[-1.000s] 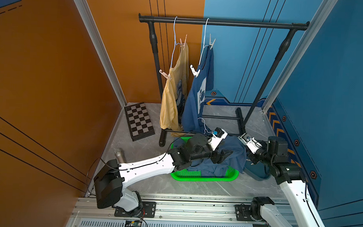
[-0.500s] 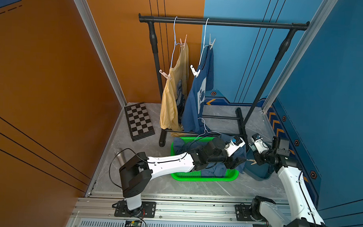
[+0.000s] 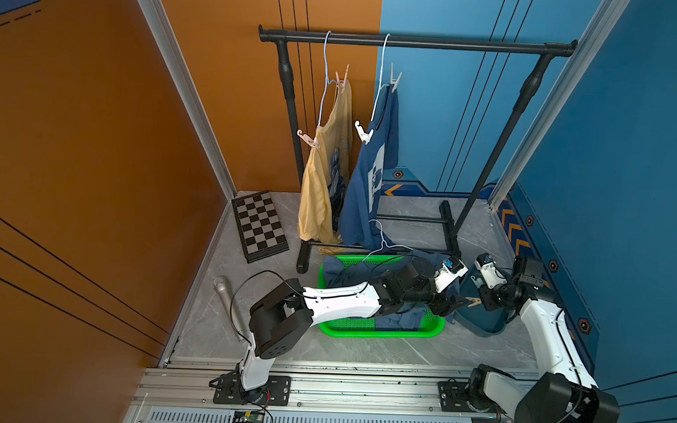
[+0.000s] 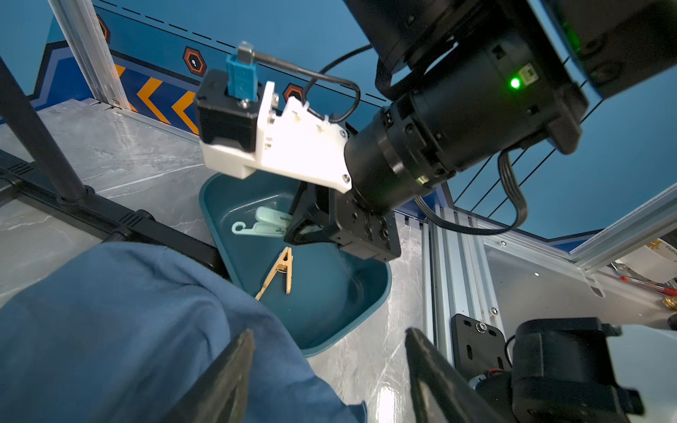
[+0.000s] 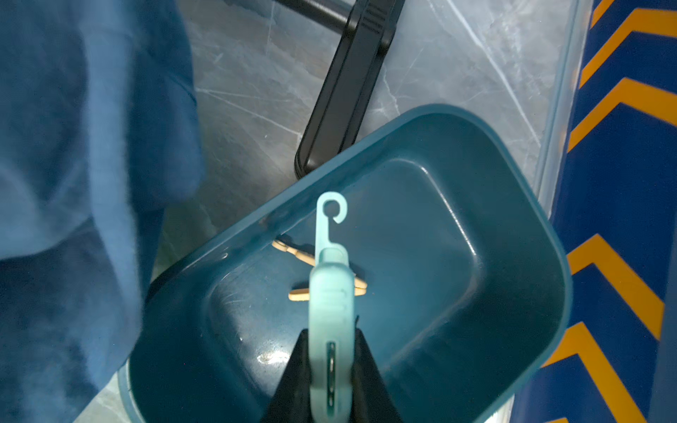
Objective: Remove the clothespins securing t-shirts to the hanger
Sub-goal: Place the clothespin in the storage box.
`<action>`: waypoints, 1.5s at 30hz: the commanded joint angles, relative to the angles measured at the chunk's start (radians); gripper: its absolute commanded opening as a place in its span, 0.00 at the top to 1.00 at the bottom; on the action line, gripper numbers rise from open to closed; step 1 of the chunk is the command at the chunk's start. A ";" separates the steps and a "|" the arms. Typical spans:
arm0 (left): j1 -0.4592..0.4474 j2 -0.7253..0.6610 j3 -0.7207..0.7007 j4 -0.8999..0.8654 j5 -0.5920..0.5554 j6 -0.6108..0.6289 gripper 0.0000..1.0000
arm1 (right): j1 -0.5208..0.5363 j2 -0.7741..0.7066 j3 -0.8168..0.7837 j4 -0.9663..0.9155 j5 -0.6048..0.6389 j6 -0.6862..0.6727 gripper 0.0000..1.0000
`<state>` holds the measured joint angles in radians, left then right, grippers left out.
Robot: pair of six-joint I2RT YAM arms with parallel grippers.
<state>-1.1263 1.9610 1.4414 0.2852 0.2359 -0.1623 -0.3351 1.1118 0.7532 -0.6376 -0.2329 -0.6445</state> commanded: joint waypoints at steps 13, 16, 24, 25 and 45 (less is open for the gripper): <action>-0.013 0.151 0.192 -0.208 0.006 -0.023 0.33 | -0.010 0.159 -0.032 0.033 0.043 -0.042 0.85; -0.013 0.172 0.236 -0.258 0.008 -0.020 0.33 | -0.009 0.192 -0.028 0.033 0.046 -0.041 0.85; -0.004 0.167 0.245 -0.265 0.007 -0.028 0.32 | -0.001 0.232 -0.020 0.035 0.072 -0.034 0.75; -0.003 0.162 0.244 -0.266 0.007 -0.031 0.32 | 0.001 0.233 -0.019 0.034 0.075 -0.034 0.73; 0.031 -0.228 -0.082 -0.225 -0.117 -0.040 0.28 | 0.306 -0.046 0.118 0.179 0.222 0.324 0.33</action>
<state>-1.1149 1.7882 1.4155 0.0498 0.1726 -0.1963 -0.1081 1.0897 0.8223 -0.5045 -0.0917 -0.4229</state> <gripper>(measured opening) 0.715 0.669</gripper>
